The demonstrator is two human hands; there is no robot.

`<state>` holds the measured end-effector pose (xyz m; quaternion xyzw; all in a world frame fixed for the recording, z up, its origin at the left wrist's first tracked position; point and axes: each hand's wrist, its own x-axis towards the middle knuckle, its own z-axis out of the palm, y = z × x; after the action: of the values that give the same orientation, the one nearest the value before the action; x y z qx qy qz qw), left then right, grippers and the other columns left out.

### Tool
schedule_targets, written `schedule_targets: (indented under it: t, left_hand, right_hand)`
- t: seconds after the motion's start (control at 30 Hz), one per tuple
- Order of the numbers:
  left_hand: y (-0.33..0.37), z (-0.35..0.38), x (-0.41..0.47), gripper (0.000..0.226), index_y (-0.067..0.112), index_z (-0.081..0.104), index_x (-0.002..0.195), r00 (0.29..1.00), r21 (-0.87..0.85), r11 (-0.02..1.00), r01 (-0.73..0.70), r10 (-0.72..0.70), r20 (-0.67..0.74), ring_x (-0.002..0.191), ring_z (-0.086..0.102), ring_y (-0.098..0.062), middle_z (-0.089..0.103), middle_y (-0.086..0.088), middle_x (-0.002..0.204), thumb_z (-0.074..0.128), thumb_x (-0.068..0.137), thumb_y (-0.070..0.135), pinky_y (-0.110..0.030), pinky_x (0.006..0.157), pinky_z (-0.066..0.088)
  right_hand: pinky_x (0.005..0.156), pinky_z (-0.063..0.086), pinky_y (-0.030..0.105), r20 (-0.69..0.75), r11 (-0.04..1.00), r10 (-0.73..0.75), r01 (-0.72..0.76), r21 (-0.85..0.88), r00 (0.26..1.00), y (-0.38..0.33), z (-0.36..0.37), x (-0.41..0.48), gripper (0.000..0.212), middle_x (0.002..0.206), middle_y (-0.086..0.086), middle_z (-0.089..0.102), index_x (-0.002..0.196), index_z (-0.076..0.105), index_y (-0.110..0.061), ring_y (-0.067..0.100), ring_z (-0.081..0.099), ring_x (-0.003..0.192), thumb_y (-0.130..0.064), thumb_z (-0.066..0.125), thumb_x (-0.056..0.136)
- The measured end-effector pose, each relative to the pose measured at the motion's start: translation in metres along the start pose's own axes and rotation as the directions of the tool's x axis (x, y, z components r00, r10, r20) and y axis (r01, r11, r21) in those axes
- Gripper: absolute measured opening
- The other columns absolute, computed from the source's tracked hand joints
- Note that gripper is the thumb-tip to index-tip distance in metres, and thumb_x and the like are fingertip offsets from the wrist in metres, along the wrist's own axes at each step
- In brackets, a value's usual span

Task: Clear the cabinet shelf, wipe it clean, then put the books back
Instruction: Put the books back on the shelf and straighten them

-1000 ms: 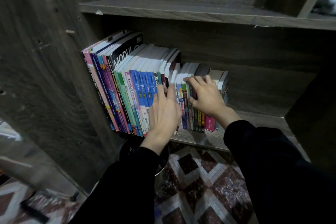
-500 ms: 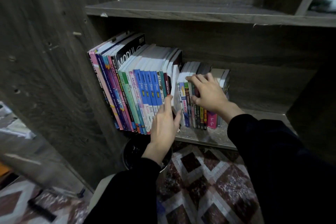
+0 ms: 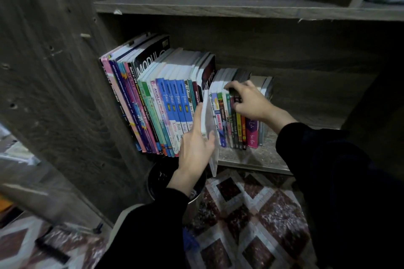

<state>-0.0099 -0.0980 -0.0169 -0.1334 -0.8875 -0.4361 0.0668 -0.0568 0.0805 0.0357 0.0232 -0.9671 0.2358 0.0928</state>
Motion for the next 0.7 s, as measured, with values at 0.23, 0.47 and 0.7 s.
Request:
schedule_targets:
  t: [0.23,0.47,0.7]
  left_hand:
    - [0.027,-0.015,-0.012,0.081,0.034,0.012,0.152,0.983,-0.028,1.000,0.012,-0.007,0.186,0.041,0.040,-0.009,0.054,-0.002,0.067,0.050,0.090,-0.001,-0.015,0.035,0.030]
    - [0.050,-0.027,-0.021,0.077,0.032,0.030,0.147,0.955,-0.031,0.999,-0.026,0.034,0.294,0.038,0.040,-0.008,0.063,-0.006,0.075,0.048,0.082,-0.005,-0.023,0.037,0.032]
    - [0.061,-0.043,-0.013,0.078,0.028,0.029,0.149,0.970,-0.012,1.000,0.022,-0.019,0.242,0.025,0.034,-0.003,0.055,-0.007,0.070,0.047,0.083,-0.008,-0.017,0.032,0.027]
  right_hand:
    - [0.113,0.027,0.042,-0.057,0.995,0.103,-0.103,0.003,0.993,0.030,0.001,-0.019,0.070,0.144,0.011,0.042,0.142,0.038,-0.025,0.026,0.025,0.139,0.000,0.051,0.078]
    - [0.114,0.023,0.043,0.083,0.987,0.039,-0.025,-0.161,0.996,0.024,-0.006,-0.026,0.093,0.154,0.011,0.029,0.149,0.004,-0.046,0.032,0.014,0.145,-0.008,0.056,0.082]
    - [0.104,0.035,0.048,0.115,0.916,0.050,0.000,-0.401,0.992,0.015,-0.008,-0.024,0.083,0.154,0.010,0.024,0.148,0.007,-0.046,0.029,0.013,0.144,-0.020,0.055,0.086]
